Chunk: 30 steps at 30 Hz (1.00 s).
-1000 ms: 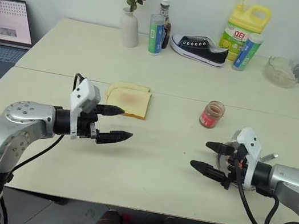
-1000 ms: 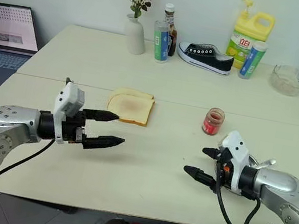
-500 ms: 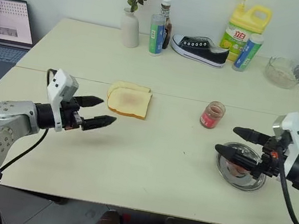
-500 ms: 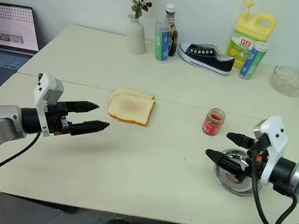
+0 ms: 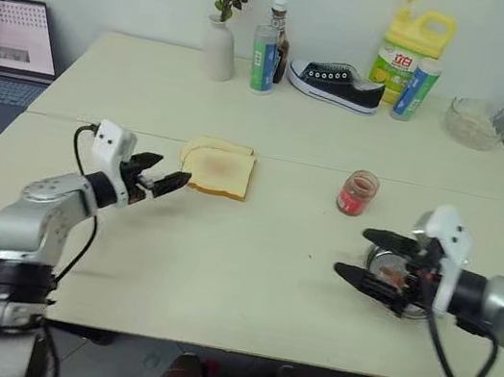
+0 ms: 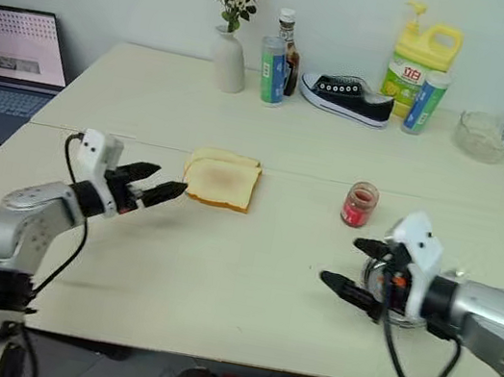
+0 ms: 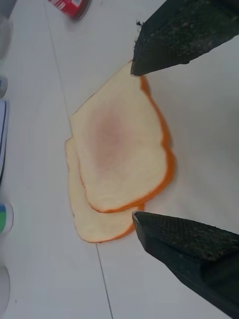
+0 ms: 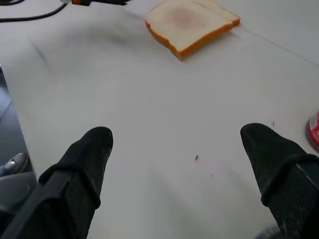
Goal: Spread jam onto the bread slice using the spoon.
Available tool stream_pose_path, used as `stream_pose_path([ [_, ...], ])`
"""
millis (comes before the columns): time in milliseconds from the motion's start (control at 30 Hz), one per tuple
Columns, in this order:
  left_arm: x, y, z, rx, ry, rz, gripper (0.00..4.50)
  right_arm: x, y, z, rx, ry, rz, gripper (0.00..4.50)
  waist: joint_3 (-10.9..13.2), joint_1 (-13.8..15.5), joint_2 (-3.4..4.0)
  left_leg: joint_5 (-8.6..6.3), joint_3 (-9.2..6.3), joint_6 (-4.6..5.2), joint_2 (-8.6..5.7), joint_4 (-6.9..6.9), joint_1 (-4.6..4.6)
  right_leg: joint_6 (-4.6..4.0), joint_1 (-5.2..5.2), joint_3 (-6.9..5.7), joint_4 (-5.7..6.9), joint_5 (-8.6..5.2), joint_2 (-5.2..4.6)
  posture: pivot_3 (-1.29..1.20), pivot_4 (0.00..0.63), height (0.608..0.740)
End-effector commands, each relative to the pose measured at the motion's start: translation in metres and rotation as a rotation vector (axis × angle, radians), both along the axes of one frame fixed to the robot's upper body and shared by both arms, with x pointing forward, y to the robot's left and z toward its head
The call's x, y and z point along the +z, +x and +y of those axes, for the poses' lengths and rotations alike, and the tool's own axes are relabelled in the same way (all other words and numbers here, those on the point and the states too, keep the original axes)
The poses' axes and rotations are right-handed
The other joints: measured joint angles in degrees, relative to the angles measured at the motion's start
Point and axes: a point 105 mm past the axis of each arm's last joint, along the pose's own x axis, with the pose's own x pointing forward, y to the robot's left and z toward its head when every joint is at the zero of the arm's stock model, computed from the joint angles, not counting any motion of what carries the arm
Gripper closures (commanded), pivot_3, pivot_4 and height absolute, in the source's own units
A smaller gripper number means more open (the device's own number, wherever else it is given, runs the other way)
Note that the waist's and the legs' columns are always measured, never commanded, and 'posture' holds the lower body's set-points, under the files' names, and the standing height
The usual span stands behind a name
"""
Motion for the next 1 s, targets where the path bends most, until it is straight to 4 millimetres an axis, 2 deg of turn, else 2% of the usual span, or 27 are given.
stream_pose_path([
  [33,-0.007,0.015,-0.006,0.037,0.001,-0.006,0.0,0.004,0.011,0.018,0.027,0.011,-0.108,0.05,0.0,-0.04,0.0,0.0,0.0,0.0,0.0,-0.01,-0.02,-0.07,-0.02,0.0,-0.01,0.04,0.0,0.0,0.15,0.74],
  [200,-0.024,0.031,-0.014,0.074,0.067,0.006,0.0,0.005,0.024,0.03,0.039,0.028,-0.153,0.05,-0.01,0.06,-0.01,0.0,-0.01,0.0,-0.04,-0.02,-0.09,-0.08,-0.06,-0.03,-0.02,0.06,-0.05,0.0,0.15,0.74],
  [367,-0.035,0.033,-0.024,0.041,0.124,0.001,0.0,0.005,0.028,0.032,0.035,0.035,-0.168,0.05,-0.01,0.08,-0.01,0.0,-0.07,0.0,-0.03,-0.06,-0.09,-0.09,-0.07,-0.07,0.0,0.07,-0.05,0.0,0.15,0.74],
  [400,-0.035,0.034,-0.025,0.037,0.126,-0.001,0.4,0.004,0.029,0.033,0.034,0.033,-0.169,0.0,-0.01,0.1,-0.01,0.0,-0.07,0.0,-0.03,-0.05,-0.09,-0.09,-0.07,-0.08,0.01,0.07,-0.05,0.0,0.15,0.74],
  [433,-0.035,0.034,-0.026,0.033,0.121,-0.002,0.59,0.004,0.029,0.033,0.033,0.035,-0.167,0.0,-0.01,0.16,-0.01,0.0,-0.07,0.0,-0.04,-0.04,-0.08,-0.09,-0.07,-0.07,0.02,0.07,-0.06,0.0,0.15,0.74],
  [567,-0.033,0.036,-0.028,0.021,0.118,-0.013,1.8,0.004,0.027,0.037,0.046,0.048,-0.157,0.0,-0.01,0.28,-0.01,0.0,-0.08,0.0,-0.05,-0.02,-0.08,-0.08,-0.04,-0.09,0.04,0.07,-0.06,0.0,0.15,0.74],
  [700,-0.032,0.036,-0.024,0.029,0.122,-0.019,3.1,0.001,0.028,0.032,0.039,0.03,-0.158,0.0,-0.01,0.36,-0.01,0.0,-0.09,0.0,-0.08,-0.02,-0.09,-0.08,-0.03,-0.1,0.02,0.07,-0.1,0.0,0.15,0.74],
  [833,-0.023,0.035,-0.019,0.03,0.141,-0.054,4.34,0.003,0.029,0.032,0.037,0.036,-0.16,0.0,-0.01,0.36,-0.01,0.0,-0.1,0.0,-0.07,-0.02,-0.08,-0.08,-0.03,-0.11,0.02,0.07,-0.1,0.0,0.15,0.74],
  [1000,0.005,0.031,-0.022,-0.037,0.205,-0.139,4.44,0.005,0.028,0.028,0.034,0.032,-0.164,0.0,-0.01,0.34,-0.01,0.0,-0.11,0.0,-0.07,-0.02,-0.1,-0.08,-0.04,-0.12,0.02,0.07,-0.09,0.0,0.15,0.74],
])
